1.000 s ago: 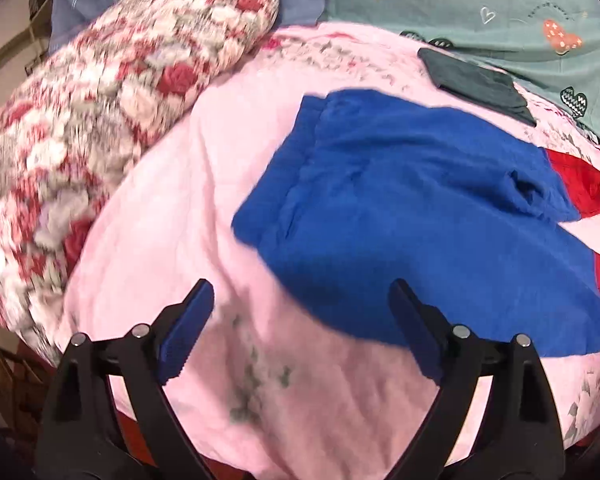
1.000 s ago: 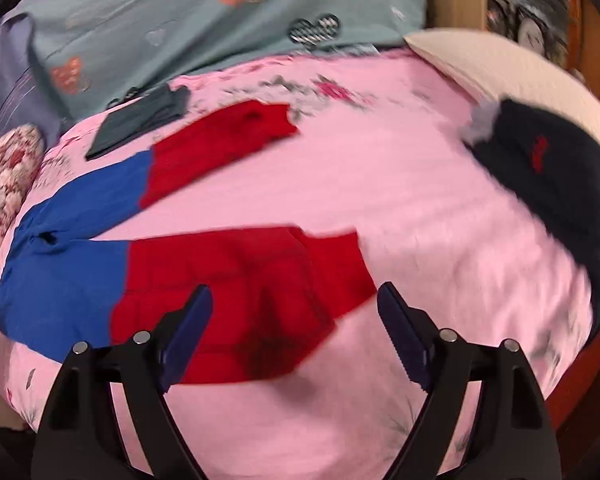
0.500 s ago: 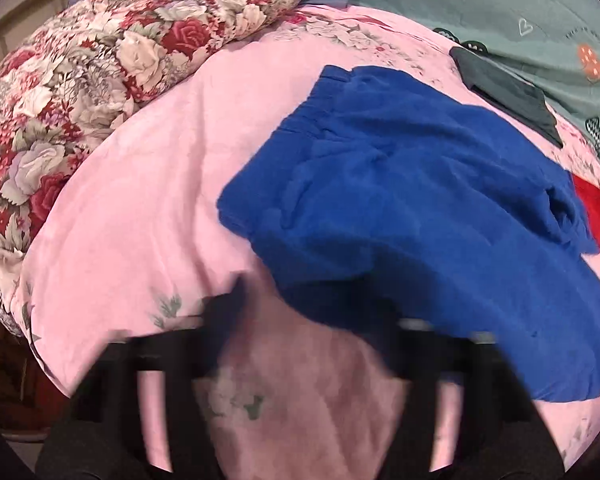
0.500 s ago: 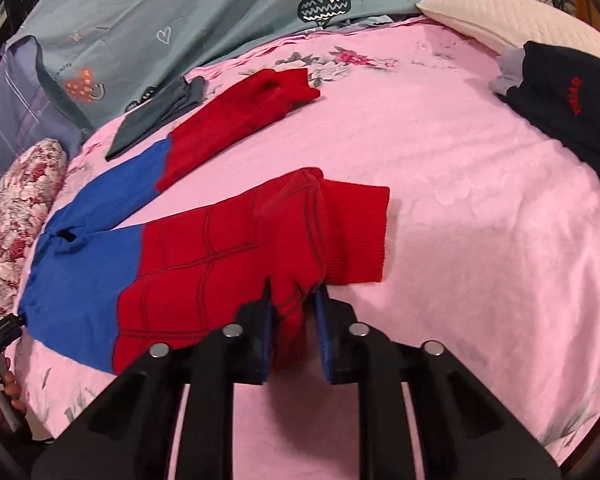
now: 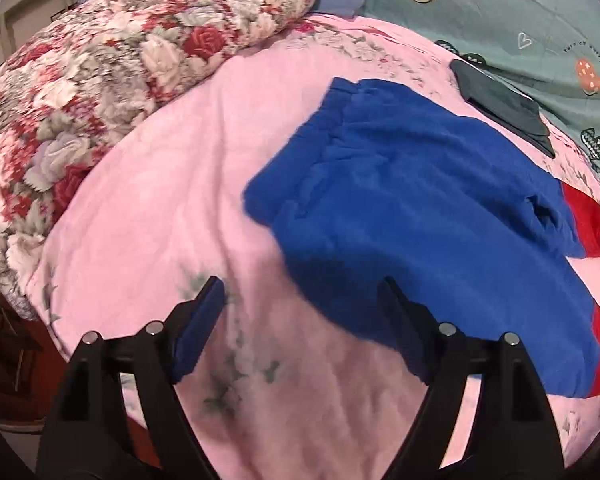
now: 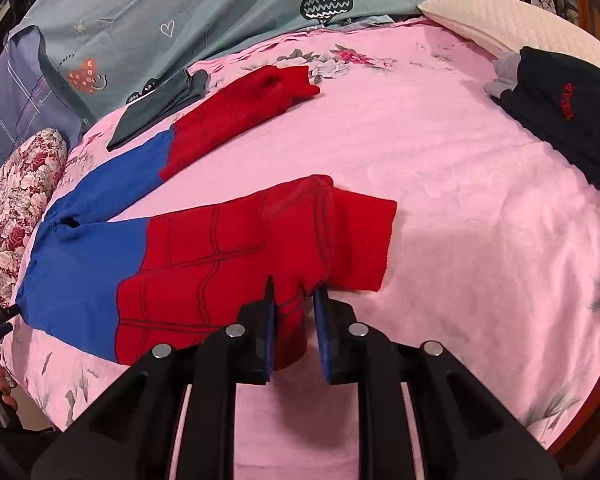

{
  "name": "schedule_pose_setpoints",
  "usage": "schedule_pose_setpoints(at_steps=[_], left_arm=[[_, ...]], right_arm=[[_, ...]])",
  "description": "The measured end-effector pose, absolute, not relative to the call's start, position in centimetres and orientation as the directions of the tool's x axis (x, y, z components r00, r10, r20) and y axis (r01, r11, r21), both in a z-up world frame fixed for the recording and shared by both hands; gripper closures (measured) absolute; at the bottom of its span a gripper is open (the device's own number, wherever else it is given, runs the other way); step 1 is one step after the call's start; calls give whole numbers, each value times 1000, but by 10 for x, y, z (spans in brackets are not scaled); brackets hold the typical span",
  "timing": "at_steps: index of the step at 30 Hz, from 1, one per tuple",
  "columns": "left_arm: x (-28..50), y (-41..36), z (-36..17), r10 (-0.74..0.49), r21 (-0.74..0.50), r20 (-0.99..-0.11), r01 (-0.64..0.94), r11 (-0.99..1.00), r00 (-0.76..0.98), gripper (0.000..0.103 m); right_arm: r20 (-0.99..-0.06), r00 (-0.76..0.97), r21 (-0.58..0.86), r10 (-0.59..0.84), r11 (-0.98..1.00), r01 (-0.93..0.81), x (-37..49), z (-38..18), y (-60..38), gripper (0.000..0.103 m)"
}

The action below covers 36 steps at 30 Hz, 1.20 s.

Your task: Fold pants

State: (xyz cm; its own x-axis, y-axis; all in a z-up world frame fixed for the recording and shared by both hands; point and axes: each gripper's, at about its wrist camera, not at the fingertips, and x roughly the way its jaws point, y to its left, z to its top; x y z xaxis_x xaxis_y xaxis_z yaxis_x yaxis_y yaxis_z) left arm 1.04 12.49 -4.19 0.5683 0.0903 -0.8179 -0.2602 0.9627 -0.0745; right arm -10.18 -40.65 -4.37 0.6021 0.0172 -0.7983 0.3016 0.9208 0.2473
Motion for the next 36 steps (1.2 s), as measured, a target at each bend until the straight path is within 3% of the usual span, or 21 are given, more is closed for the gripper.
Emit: schedule_pose_setpoints(at_steps=[4,6,8,11,19,24,25,26,27,28,31,32,33,36], left_arm=[[32,128,-55,50,-116,-837,-267,957,544,21],[39,130,-56,81,-89,-835,-278,957,545,31],[42,135,-55,61,-109,-836,-273,956,545,82],[36,139,-52,13,-146,-842,-251,957,539,99],[3,149,-31,62,-100,-836,-264,959,545,101],[11,155,-51,94,-70,-858,-296,952,505,93],[11,152,-49,110,-45,-859,-286,957,501,79],[9,149,-45,123,-24,-855,-276,961,504,62],[6,147,-38,147,3,-844,-270,963,516,51],[0,145,-25,176,30,-821,-268,963,542,35],[-12,152,14,197,29,-757,-269,963,624,16],[-13,156,26,210,22,-732,-285,958,649,14],[-7,160,39,213,3,-706,-298,955,676,13],[38,162,51,178,-23,-698,-270,963,694,10]], right_arm=[[-795,606,260,22,915,309,-103,-47,-409,83],[-800,600,252,19,917,308,-102,-50,-407,81],[-801,598,231,5,925,302,-101,-51,-404,81],[-796,605,232,5,926,297,-102,-51,-404,82],[-788,615,250,8,918,309,-117,-37,-413,83],[-830,558,219,-13,912,347,-112,-52,-419,84],[-832,554,220,-10,912,346,-111,-51,-419,82],[-842,539,201,-16,918,341,-110,-48,-418,73],[-850,525,169,-39,925,341,-109,-42,-417,61],[-842,533,131,-80,929,345,-110,-31,-417,57],[-760,618,55,-202,927,371,-119,21,-427,47],[-721,659,69,-212,925,373,-118,39,-432,37],[-674,716,116,-181,932,344,-112,61,-436,35],[-668,744,169,-1,974,153,-52,87,-412,35]])
